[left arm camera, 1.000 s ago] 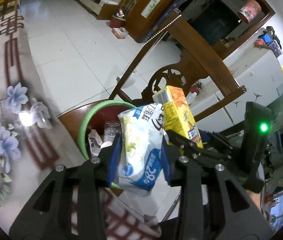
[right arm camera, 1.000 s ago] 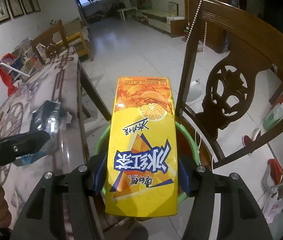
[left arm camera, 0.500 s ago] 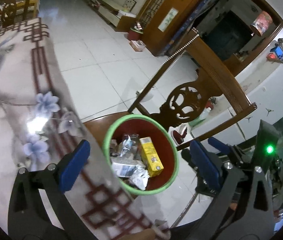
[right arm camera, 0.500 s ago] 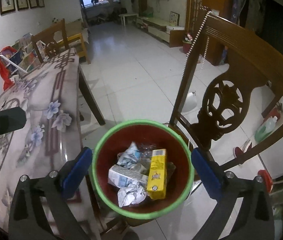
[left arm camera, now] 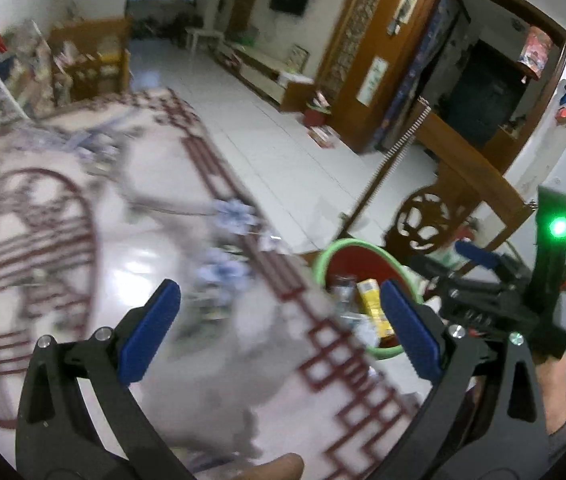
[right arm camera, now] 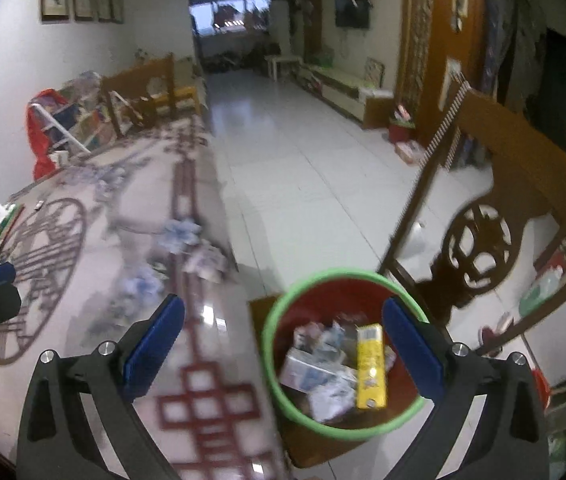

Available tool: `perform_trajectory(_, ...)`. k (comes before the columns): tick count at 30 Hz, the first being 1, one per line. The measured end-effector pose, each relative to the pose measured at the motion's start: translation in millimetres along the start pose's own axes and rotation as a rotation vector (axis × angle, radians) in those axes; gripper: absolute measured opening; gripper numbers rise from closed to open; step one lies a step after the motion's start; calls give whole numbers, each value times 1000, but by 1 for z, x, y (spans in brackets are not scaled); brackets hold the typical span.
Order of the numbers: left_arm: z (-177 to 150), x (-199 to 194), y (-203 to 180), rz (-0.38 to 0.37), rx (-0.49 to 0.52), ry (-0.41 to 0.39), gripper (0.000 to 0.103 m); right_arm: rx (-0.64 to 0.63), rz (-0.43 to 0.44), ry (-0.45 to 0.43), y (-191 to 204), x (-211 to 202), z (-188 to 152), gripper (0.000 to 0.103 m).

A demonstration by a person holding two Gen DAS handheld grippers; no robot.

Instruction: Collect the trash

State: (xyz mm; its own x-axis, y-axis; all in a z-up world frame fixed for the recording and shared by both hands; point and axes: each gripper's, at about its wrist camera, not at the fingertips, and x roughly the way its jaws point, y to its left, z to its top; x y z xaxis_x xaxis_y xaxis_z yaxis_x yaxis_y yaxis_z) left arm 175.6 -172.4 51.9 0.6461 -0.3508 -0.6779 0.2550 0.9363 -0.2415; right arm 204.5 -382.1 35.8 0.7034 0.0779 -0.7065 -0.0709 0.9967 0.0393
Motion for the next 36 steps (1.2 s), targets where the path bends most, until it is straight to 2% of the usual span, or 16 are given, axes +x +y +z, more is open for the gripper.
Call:
perform_trajectory(4,-15,-44,29,91,29,-83,98,-59,10,-50,41,-18,1,96)
perform_trajectory(8,-30,-71,55,144,49,-94,98,-89,47,-99,79,-36,-7,96)
perform_trajectory(12,-53,-94,73,226,75,-141,98,-93,81,-149,112,-52,-20,96)
perform_trajectory(17,-77,-112,97,261,36,-204,98,-74,116,-190,141,-63,-38,96)
perform_trajectory(22,-96,-123,107,329,34,-257,98,-88,104,-239,154,-71,-50,96)
perform_trajectory(26,-101,-125,112,364,19,-263,98,-86,81,-256,155,-73,-53,96)
perform_trajectory(36,-104,-125,113,380,12,-269,98,-108,91,-260,157,-71,-60,96)
